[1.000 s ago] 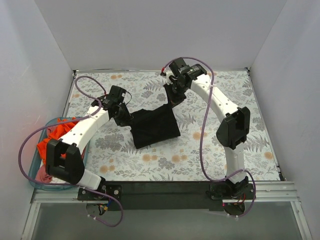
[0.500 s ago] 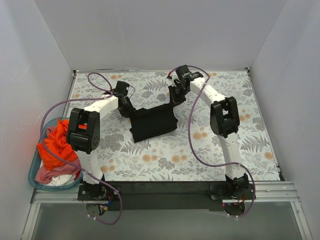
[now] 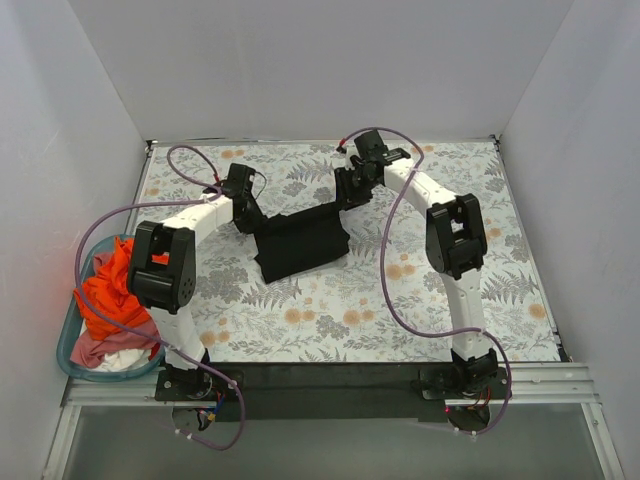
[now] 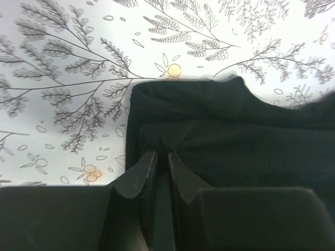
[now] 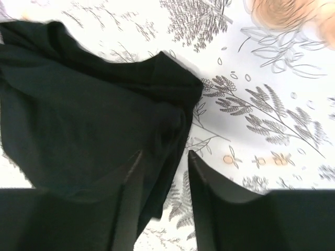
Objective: Fold and stack the t-shirts
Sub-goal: Fold the tshirt
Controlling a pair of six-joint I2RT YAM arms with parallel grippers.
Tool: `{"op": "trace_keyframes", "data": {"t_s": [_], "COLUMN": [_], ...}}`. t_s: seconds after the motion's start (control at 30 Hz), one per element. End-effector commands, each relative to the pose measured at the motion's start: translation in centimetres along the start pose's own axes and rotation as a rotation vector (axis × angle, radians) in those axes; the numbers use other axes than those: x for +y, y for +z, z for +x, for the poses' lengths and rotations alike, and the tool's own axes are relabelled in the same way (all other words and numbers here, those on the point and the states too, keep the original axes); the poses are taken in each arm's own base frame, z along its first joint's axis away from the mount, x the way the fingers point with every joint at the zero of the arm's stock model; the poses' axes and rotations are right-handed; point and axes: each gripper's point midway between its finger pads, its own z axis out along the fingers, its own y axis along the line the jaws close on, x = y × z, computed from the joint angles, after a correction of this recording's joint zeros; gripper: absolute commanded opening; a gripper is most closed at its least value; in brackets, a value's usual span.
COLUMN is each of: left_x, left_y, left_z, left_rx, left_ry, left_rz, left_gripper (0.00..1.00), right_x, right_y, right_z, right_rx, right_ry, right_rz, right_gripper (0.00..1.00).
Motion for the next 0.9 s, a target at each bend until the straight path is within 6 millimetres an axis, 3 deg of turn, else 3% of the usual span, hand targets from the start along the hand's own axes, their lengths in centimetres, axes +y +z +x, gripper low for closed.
{"op": "trace_keyframes", "data": {"t_s": [0.0,0.13,0.17,0.23,0.5,0.6,0.63,0.7,0.77,0.87], "left_x": [-0.1,-0.4,-0.4,-0.4,2.2,3.4,3.4,3.3,2.6,1.8], "left_y": [-3.2,-5.0,-5.2,-5.5,-4.6,-3.3,-3.1,-2.3,-2.4,-3.5], "left_z": [-3.7,-4.9,-5.2,-5.6,-5.8,-5.5,-5.6,-5.9,-6.4,-6.8], "left_rx": [-0.155,-0.213,-0.227,-0.246,-0.268,-0.244,-0.240,-0.236,-0.237,-0.241], "left_ry": [-0.013,-0.024,-0.026,-0.035,-0.141,-0.177,-0.180,-0.176,-0.165,-0.166], "left_rz": [0.016,0.035,0.037,0.032,-0.071,-0.093,-0.087,-0.081,-0.060,-0.023], "left_gripper": [0.07,0.11,0.14,0.14,0.12,0.20,0.31,0.42,0.58,0.66], "right_x": [2.6,4.5,4.5,5.4,7.8,8.8,9.1,9.5,9.8,10.5], "right_y": [-6.3,-9.9,-9.7,-10.6,-8.8,-8.1,-7.4,-6.9,-6.4,-6.2], "right_z": [-5.6,-6.5,-5.7,-6.1,-3.5,-2.8,-1.8,-1.3,-0.5,0.6], "right_rx": [-0.230,-0.326,-0.319,-0.358,-0.317,-0.299,-0.269,-0.261,-0.246,-0.221], "right_ry": [-0.064,-0.082,-0.077,-0.087,-0.085,-0.075,-0.068,-0.061,-0.060,-0.041], "right_rz": [0.003,-0.023,-0.028,-0.062,-0.268,-0.365,-0.400,-0.428,-0.457,-0.498], "right_gripper": [0.47,0.49,0.49,0.49,0.49,0.49,0.50,0.50,0.50,0.50]}}
